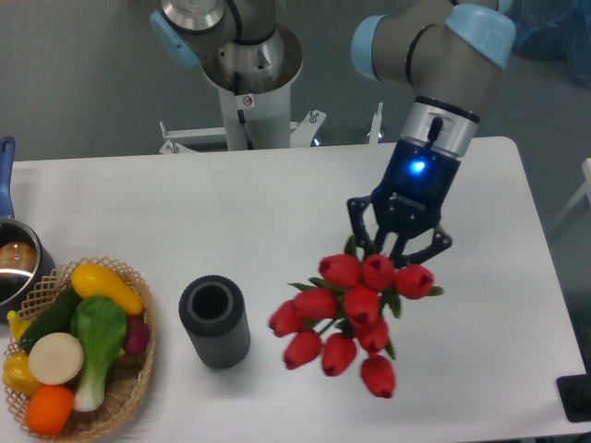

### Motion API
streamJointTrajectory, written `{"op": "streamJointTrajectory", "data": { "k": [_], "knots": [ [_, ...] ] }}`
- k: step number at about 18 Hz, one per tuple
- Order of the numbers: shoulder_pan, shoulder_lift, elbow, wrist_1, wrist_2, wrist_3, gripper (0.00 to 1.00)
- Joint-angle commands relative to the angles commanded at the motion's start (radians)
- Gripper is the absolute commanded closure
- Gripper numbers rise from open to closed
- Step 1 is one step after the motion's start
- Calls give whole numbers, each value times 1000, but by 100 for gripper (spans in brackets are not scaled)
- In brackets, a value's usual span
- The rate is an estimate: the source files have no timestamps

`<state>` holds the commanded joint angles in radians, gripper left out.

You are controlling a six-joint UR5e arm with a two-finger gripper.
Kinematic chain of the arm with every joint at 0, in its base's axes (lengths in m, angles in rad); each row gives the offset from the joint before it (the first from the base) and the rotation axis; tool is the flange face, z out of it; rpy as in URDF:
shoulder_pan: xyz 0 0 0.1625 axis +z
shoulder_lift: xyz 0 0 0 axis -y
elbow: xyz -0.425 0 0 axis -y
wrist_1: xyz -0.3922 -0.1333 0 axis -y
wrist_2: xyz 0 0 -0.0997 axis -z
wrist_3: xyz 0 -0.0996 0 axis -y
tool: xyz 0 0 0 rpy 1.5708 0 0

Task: Insert the flowers into the vase
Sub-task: 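Carry the tulips over the dark grey vase, stems pointing down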

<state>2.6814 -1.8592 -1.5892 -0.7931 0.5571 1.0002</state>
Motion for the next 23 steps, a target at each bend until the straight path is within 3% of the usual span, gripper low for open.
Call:
{"op": "streamJointTrajectory", "data": {
  "k": [11, 16, 23],
  "knots": [
    [-66, -11, -51, 5, -278, 58, 88],
    [-75, -14, -135, 5, -419, 195, 88],
    [-86, -6, -161, 5, -451, 239, 88]
  ]
}}
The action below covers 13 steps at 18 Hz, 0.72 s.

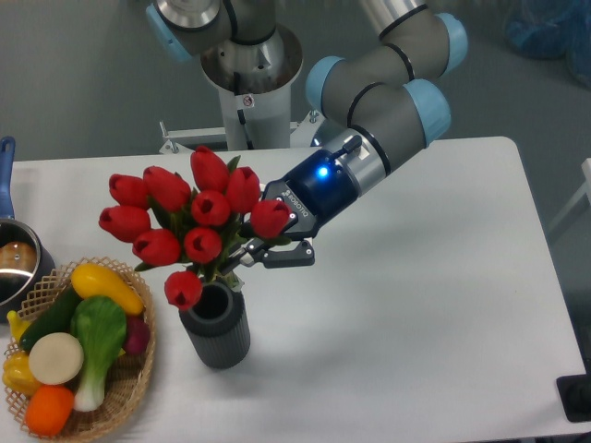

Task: Insert the flowers into the vase
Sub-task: 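Carry the tulips over the dark grey vase, stems pointing down, then lower the tulip stems into the vase opening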

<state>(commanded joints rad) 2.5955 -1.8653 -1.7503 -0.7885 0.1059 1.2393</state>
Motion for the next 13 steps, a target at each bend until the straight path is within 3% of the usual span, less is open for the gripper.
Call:
{"op": "streamJointTrajectory", "data": {
  "k": [6, 13],
  "knots": [
    [-14, -21, -9, 0, -58, 113, 88],
    [-9, -35, -92, -2, -152, 236, 88]
  ]
}}
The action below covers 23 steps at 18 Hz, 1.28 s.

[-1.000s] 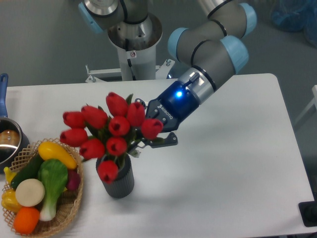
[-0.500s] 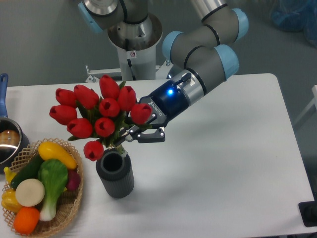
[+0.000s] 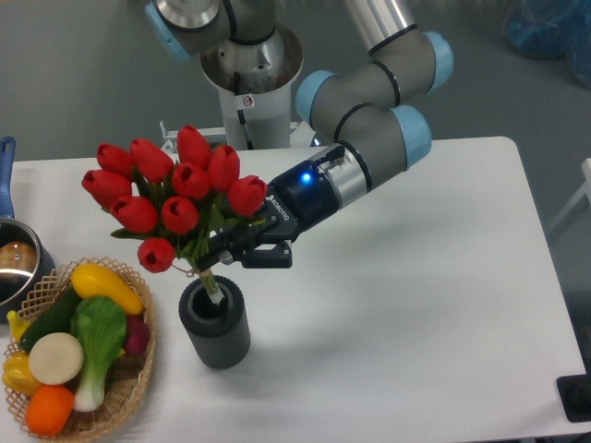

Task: Insert the flowers into the vase
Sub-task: 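Lower the tulip stems into the vase opening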

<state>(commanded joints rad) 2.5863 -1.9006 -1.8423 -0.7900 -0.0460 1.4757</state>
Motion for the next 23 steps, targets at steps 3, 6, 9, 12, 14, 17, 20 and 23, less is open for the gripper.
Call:
{"op": "streamJointTrajectory", "data": {
  "k": [3, 6, 9, 12, 14, 17, 20, 23],
  "knots": [
    [0, 0, -9, 0, 2, 2, 88],
    [2, -3, -18, 0, 2, 2, 88],
    [2, -5, -20, -2, 8, 2, 88],
    [0, -14, -25, -2, 11, 2, 88],
    [0, -15, -25, -2, 11, 2, 88],
    [0, -31, -25, -2, 12, 3, 88],
    [-3, -61, -25, 0, 25, 11, 88],
    [-5, -83, -29, 0, 25, 43, 88]
  ]
}}
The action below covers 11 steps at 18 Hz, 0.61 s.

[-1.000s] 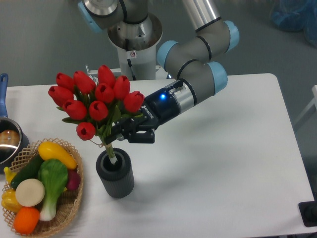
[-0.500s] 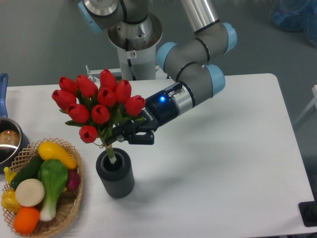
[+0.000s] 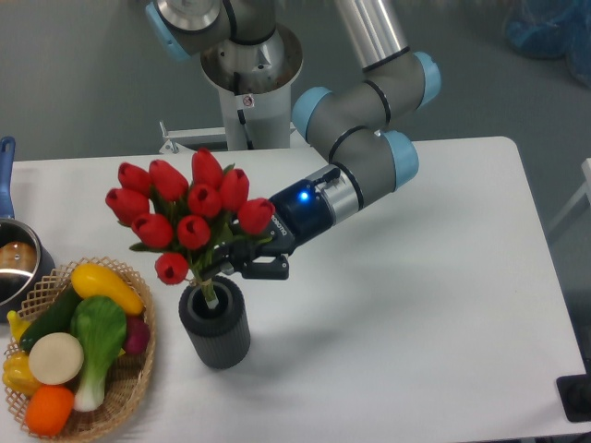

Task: Insert the flowers into the vase
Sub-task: 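Lower the tulip stems into the vase opening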

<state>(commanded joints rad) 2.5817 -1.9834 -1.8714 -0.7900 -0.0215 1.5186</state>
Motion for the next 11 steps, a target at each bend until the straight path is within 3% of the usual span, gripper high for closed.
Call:
{"op": "streamJointTrajectory", "data": {
  "k": [11],
  "knots": [
    [-2, -48, -28, 0, 0, 51, 88]
  ]
}}
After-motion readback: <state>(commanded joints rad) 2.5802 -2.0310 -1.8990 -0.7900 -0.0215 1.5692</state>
